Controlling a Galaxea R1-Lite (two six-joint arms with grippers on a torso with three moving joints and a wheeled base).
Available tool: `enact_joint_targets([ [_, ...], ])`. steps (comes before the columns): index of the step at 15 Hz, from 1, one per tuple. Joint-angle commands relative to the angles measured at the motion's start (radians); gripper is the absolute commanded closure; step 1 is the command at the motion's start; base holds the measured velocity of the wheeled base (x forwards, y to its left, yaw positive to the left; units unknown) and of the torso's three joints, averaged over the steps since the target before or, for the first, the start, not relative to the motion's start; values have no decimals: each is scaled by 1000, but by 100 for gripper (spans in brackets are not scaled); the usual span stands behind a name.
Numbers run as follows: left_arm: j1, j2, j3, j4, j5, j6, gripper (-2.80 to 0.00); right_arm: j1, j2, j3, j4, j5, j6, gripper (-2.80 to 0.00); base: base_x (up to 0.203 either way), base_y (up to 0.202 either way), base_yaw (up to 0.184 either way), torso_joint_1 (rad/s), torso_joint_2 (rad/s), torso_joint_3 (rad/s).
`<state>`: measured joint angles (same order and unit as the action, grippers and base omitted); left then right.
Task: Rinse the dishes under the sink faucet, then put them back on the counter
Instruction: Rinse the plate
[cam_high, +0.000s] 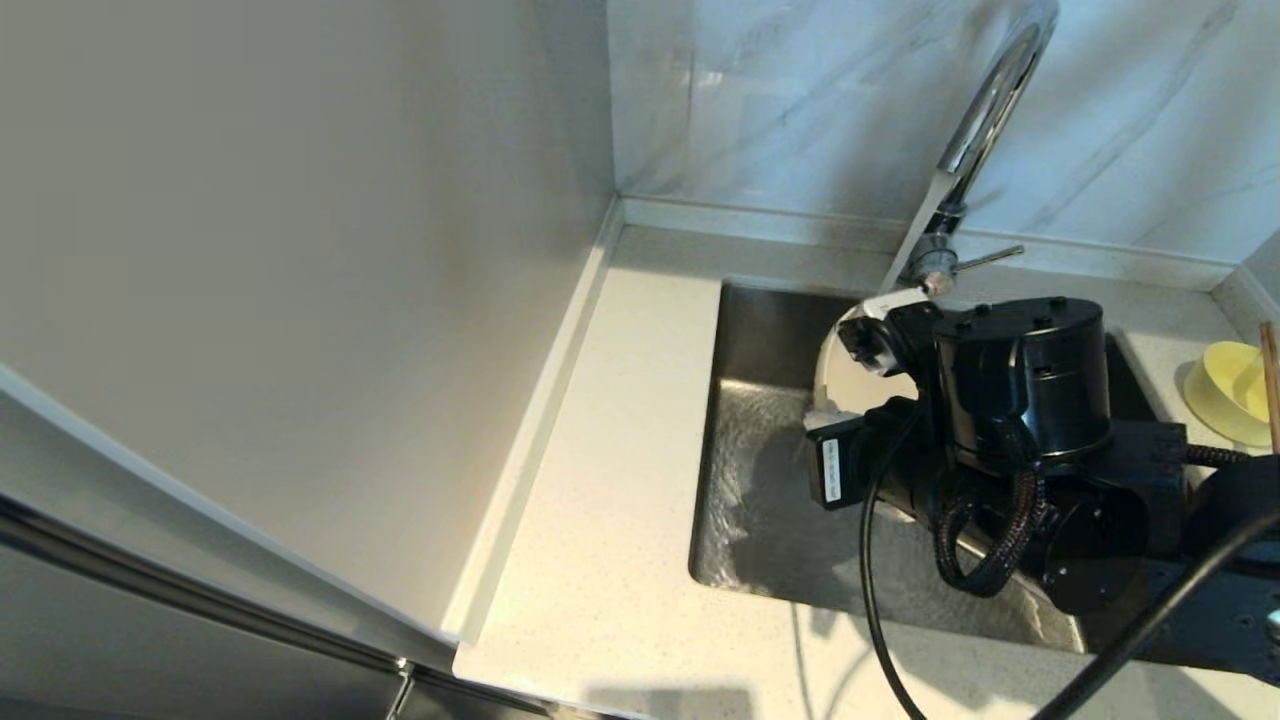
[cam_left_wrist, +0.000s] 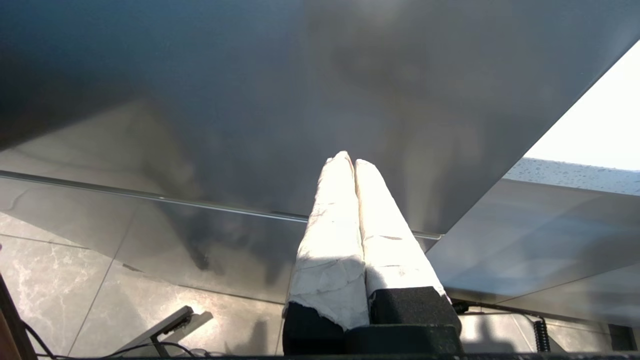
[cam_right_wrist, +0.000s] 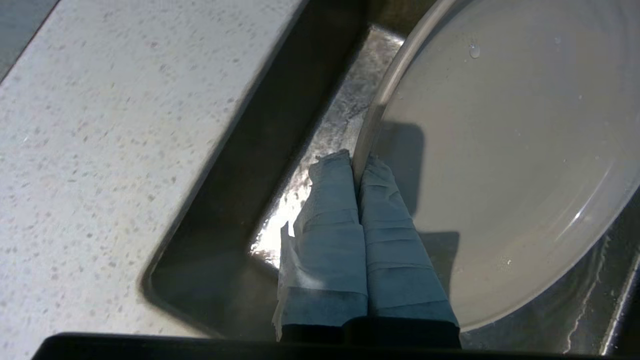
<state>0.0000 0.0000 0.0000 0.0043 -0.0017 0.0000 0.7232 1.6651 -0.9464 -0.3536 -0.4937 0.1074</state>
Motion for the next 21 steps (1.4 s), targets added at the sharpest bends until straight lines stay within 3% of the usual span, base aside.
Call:
enact_joint_targets([
  [1, 0, 0, 0, 0, 0, 0, 0, -8, 9, -11, -2, -8, 6, 0, 0, 0, 0, 0, 0, 0],
  [21, 0, 0, 0, 0, 0, 0, 0, -54, 96, -140, -2, -30, 15, 0, 0, 0, 0, 0, 0, 0],
])
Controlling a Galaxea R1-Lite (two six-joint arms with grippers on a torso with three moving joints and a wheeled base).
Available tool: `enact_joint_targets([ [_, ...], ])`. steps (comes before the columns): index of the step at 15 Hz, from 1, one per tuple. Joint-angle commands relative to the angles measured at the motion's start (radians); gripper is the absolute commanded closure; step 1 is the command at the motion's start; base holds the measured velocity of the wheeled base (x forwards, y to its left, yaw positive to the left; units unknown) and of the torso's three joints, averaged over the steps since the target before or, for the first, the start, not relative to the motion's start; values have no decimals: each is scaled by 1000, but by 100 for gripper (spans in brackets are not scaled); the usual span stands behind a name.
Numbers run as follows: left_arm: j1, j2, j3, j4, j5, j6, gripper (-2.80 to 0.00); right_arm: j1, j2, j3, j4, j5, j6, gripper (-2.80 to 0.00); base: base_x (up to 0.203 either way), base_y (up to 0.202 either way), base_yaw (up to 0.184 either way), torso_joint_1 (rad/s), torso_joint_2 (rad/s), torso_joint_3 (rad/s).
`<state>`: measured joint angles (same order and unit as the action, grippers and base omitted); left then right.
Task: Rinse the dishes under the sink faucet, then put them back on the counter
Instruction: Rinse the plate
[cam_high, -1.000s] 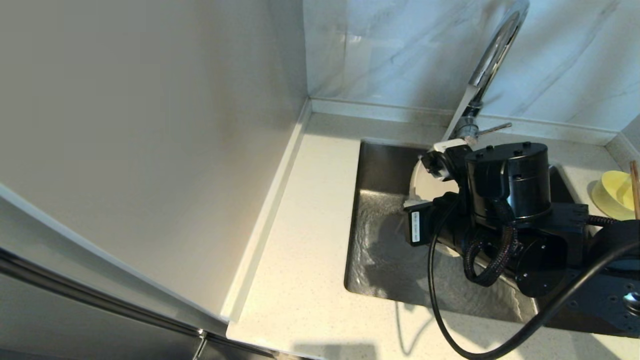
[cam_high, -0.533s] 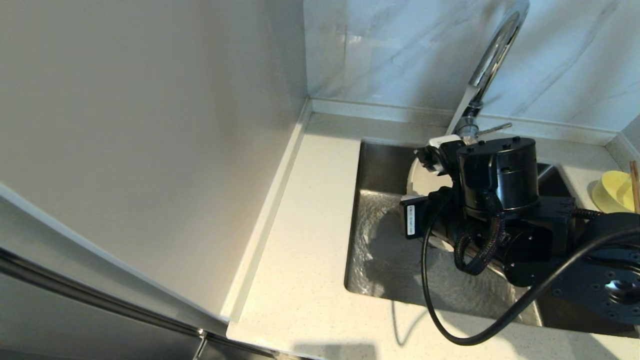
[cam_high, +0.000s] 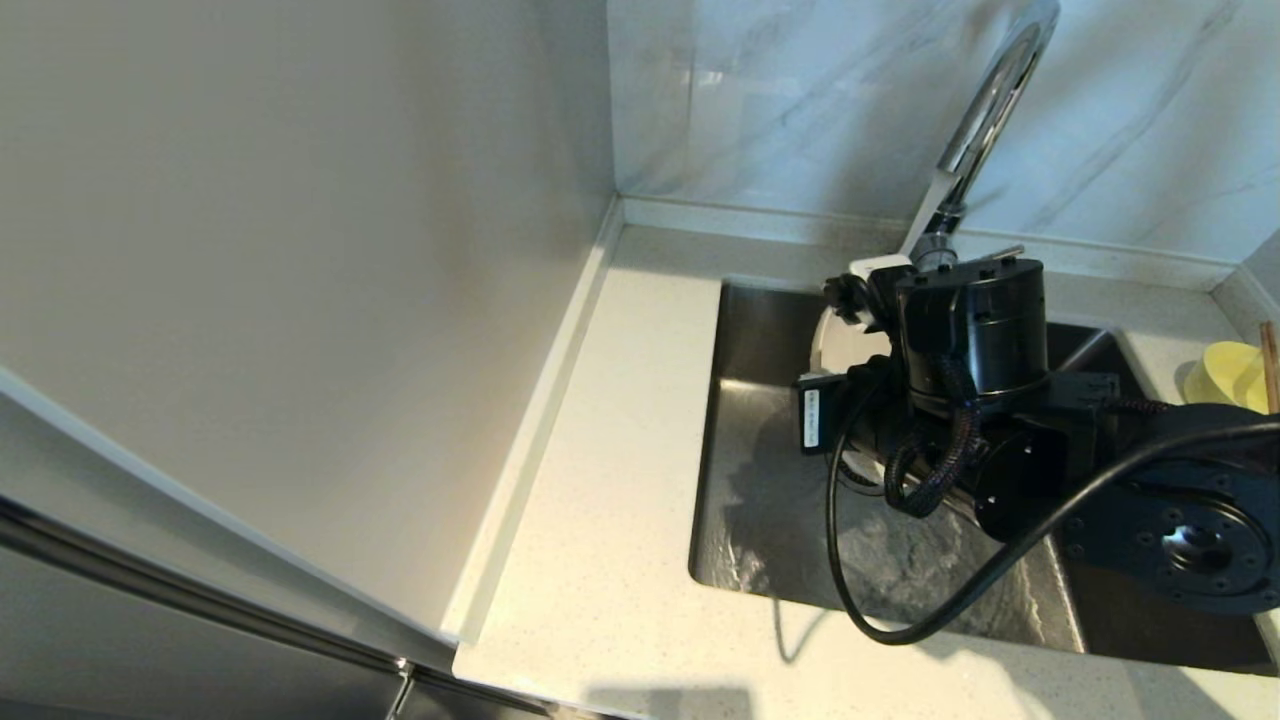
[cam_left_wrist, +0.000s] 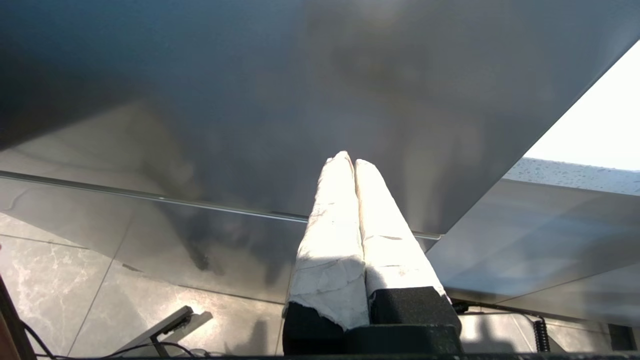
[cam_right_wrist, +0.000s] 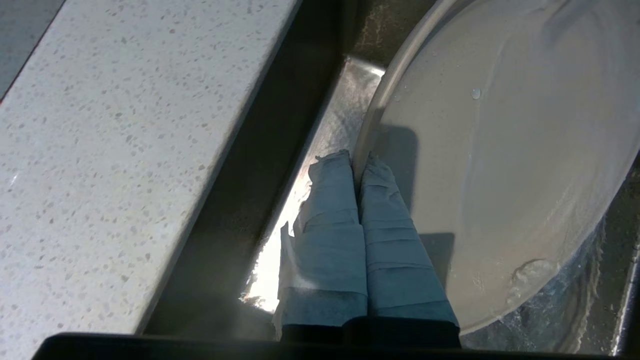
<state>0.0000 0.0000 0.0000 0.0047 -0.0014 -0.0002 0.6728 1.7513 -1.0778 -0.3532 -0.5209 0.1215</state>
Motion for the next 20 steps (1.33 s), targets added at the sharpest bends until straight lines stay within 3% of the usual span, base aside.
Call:
enact_joint_targets([
  [1, 0, 0, 0, 0, 0, 0, 0, -13, 11, -15, -3, -5, 0, 0, 0, 0, 0, 0, 0, 0],
  [6, 0, 0, 0, 0, 0, 0, 0, -58, 11, -18, -3, -9, 0, 0, 0, 0, 0, 0, 0, 0],
  [20, 0, 0, 0, 0, 0, 0, 0, -85, 11, -8, -3, -65, 3, 0, 0, 0, 0, 0, 0, 0],
])
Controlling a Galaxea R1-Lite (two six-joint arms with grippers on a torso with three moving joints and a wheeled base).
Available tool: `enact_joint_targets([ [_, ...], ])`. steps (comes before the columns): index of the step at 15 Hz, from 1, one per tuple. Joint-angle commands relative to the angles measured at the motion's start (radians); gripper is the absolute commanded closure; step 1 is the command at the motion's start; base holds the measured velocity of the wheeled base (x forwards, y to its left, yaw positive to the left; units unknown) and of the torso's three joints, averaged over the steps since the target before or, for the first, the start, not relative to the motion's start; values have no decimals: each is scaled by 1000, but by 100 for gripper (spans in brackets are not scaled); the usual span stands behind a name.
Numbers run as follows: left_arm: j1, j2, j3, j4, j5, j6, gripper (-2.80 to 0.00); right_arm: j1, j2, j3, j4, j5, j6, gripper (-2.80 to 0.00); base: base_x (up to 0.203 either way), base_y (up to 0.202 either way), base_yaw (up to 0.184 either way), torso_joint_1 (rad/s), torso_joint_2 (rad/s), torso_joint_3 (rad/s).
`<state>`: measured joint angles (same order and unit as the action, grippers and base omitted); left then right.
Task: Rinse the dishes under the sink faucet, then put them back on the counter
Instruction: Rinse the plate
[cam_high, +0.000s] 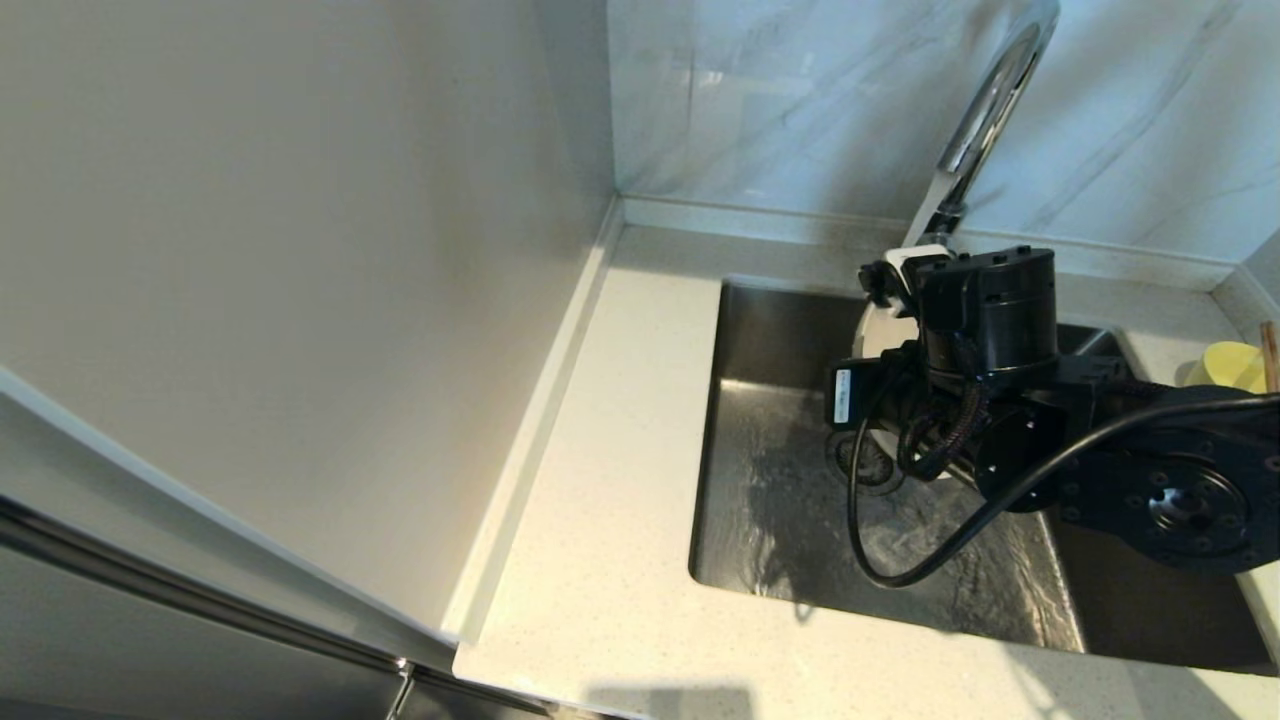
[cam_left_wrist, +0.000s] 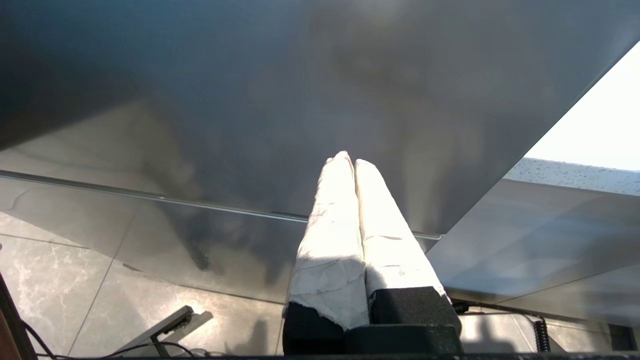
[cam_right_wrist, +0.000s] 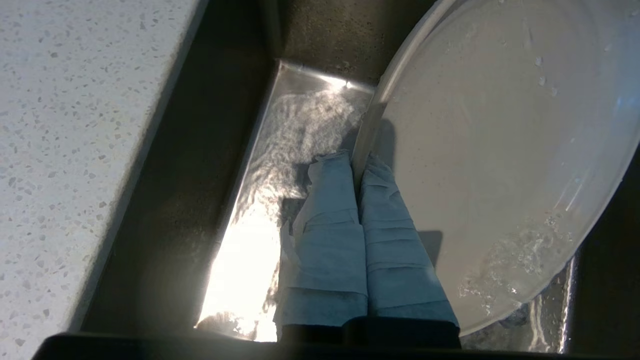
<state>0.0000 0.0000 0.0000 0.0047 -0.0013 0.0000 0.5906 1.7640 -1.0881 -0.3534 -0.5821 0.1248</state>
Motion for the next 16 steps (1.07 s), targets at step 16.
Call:
enact_joint_targets([
  [16, 0, 0, 0, 0, 0, 0, 0, -278, -463, 212, -3, 554, 745, 0, 0, 0, 0, 0, 0, 0],
])
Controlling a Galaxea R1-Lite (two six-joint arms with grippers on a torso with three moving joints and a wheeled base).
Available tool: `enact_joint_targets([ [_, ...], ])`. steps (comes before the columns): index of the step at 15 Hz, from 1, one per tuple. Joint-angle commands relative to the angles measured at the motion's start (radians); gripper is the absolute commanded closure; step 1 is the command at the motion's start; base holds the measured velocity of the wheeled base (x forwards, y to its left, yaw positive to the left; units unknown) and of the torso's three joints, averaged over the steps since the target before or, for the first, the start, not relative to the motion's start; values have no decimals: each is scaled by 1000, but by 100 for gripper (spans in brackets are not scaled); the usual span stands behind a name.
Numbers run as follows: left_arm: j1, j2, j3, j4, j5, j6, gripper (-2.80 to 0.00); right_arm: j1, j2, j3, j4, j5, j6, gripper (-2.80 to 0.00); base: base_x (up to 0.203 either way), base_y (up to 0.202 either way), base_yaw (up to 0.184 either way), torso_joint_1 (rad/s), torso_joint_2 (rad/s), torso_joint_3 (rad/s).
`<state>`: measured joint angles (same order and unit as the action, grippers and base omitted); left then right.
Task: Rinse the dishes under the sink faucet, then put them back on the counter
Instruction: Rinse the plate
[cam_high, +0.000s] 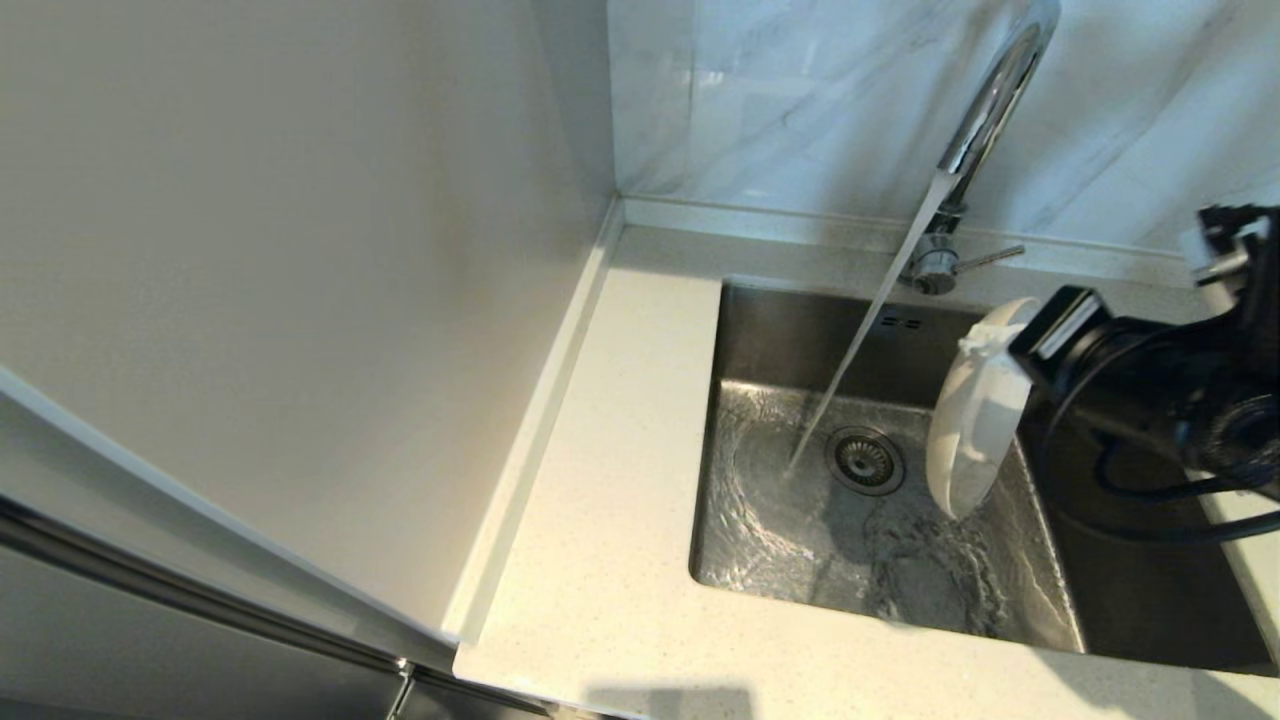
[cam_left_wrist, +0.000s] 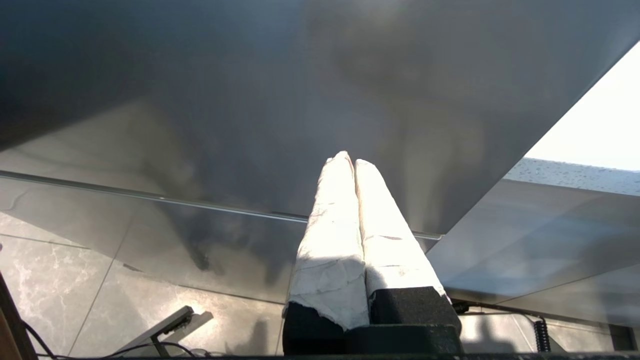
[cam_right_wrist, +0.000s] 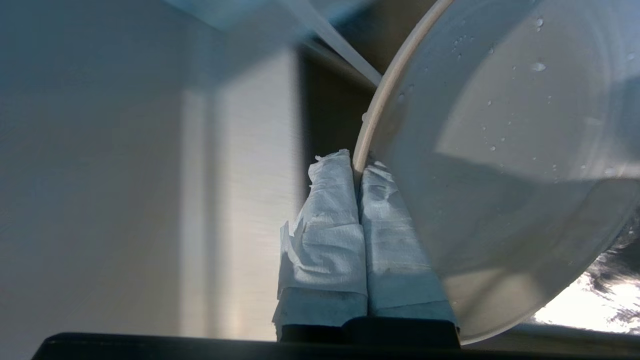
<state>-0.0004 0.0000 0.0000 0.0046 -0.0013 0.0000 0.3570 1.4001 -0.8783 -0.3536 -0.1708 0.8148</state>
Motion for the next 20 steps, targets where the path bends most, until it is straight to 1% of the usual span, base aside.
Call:
enact_joint_targets([
  [1, 0, 0, 0, 0, 0, 0, 0, -127, -148, 0, -3, 302, 167, 0, 0, 0, 0, 0, 0, 0],
  [2, 0, 0, 0, 0, 0, 0, 0, -203, -181, 0, -6, 433, 296, 0, 0, 0, 0, 0, 0, 0],
  [3, 0, 0, 0, 0, 0, 0, 0, -251, -194, 12, -38, 501, 404, 0, 0, 0, 0, 0, 0, 0],
  [4, 0, 0, 0, 0, 0, 0, 0, -262, -187, 53, -85, 518, 435, 0, 0, 0, 0, 0, 0, 0],
  [5, 0, 0, 0, 0, 0, 0, 0, -264, -167, 110, -128, 526, 440, 0, 0, 0, 0, 0, 0, 0],
  [6, 0, 0, 0, 0, 0, 0, 0, -255, -137, 171, -157, 531, 427, 0, 0, 0, 0, 0, 0, 0],
  [7, 0, 0, 0, 0, 0, 0, 0, -239, -92, 222, -184, 531, 359, 0, 0, 0, 0, 0, 0, 0],
  [8, 0, 0, 0, 0, 0, 0, 0, -230, -70, 236, -213, 520, 248, 0, 0, 0, 0, 0, 0, 0],
  [9, 0, 0, 0, 0, 0, 0, 0, -228, -76, 211, -218, 505, 205, 0, 0, 0, 0, 0, 0, 0],
  [10, 0, 0, 0, 0, 0, 0, 0, -237, -94, 138, -182, 497, 202, 0, 0, 0, 0, 0, 0, 0],
  [11, 0, 0, 0, 0, 0, 0, 0, -246, -110, 43, -115, 492, 200, 0, 0, 0, 0, 0, 0, 0],
  [12, 0, 0, 0, 0, 0, 0, 0, -254, -128, -77, -12, 487, 197, 0, 0, 0, 0, 0, 0, 0],
  [13, 0, 0, 0, 0, 0, 0, 0, -259, -135, -157, 42, 483, 186, 0, 0, 0, 0, 0, 0, 0],
  [14, 0, 0, 0, 0, 0, 0, 0, -261, -134, -192, 64, 479, 174, 0, 0, 0, 0, 0, 0, 0],
  [15, 0, 0, 0, 0, 0, 0, 0, -263, -125, -189, 61, 473, 161, 0, 0, 0, 0, 0, 0, 0],
  [16, 0, 0, 0, 0, 0, 0, 0, -262, -107, -144, 33, 461, 147, 0, 0, 0, 0, 0, 0, 0],
  [18, 0, 0, 0, 0, 0, 0, 0, -261, -75, 41, -28, 414, 109, 0, 0, 0, 0, 0, 0, 0],
  [19, 0, 0, 0, 0, 0, 0, 0, -262, -79, 106, -6, 401, 98, 0, 0, 0, 0, 0, 0, 0],
  [20, 0, 0, 0, 0, 0, 0, 0, -264, -84, 128, 35, 392, 92, 0, 0, 0, 0, 0, 0, 0],
])
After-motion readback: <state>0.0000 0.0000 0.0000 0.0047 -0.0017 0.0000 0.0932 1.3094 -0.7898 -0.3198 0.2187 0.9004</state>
